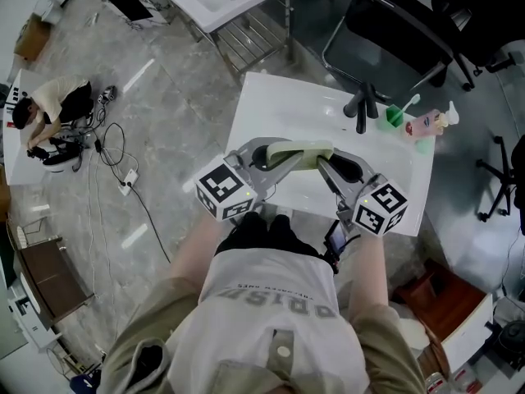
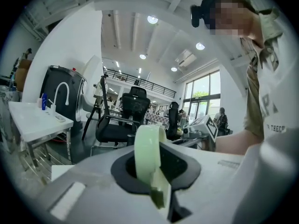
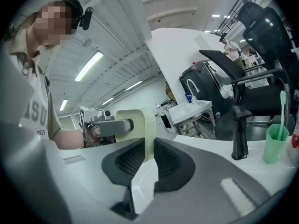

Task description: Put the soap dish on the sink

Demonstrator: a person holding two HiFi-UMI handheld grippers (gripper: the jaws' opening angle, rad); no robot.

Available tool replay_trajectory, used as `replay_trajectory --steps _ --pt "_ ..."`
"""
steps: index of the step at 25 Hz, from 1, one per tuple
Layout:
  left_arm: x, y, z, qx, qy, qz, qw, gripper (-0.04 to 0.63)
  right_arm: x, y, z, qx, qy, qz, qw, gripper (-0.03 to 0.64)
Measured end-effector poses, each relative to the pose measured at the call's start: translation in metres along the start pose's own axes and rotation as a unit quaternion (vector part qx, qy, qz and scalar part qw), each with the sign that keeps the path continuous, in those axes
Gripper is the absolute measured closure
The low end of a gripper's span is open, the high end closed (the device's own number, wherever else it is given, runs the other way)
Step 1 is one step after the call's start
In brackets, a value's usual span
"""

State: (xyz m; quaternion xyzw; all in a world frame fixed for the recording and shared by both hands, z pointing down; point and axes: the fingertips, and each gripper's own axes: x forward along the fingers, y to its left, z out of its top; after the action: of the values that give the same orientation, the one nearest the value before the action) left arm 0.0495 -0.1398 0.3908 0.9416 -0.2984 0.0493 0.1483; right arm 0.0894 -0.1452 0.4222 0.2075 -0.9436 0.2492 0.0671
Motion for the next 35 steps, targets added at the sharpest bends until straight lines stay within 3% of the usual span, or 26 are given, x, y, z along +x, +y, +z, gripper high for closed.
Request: replay_trajectory --steps 5,11,16,26,35 --pt "0.003 0.022 -0.014 0.024 0.034 0.03 0.9987 0.499 0.016 -0.011 -0.007 0.04 0.014 -0.025 0.999 0.558" --pt "0.0 0.046 -0.031 0.069 0.086 0.015 0.9938 0.356 0.027 -0.029 -0.007 0.102 -0.003 -0.063 0.993 0.558" --pt "-0.005 0.072 -0.041 0.145 0.13 0.021 0.9807 0.259 0.037 -0.044 -0.007 0.13 -0.002 -0.09 0.987 0.558" --pt "0.003 0.106 -0.08 0.242 0.204 0.001 0.9484 0.247 0.058 -0.073 -0.026 0.155 0.047 -0.127 0.979 0.558" --pt "0.015 0.13 -0.112 0.269 0.267 -0.013 0.9251 0.242 0.074 -0.093 -0.044 0.19 0.101 -0.138 0.967 0.558"
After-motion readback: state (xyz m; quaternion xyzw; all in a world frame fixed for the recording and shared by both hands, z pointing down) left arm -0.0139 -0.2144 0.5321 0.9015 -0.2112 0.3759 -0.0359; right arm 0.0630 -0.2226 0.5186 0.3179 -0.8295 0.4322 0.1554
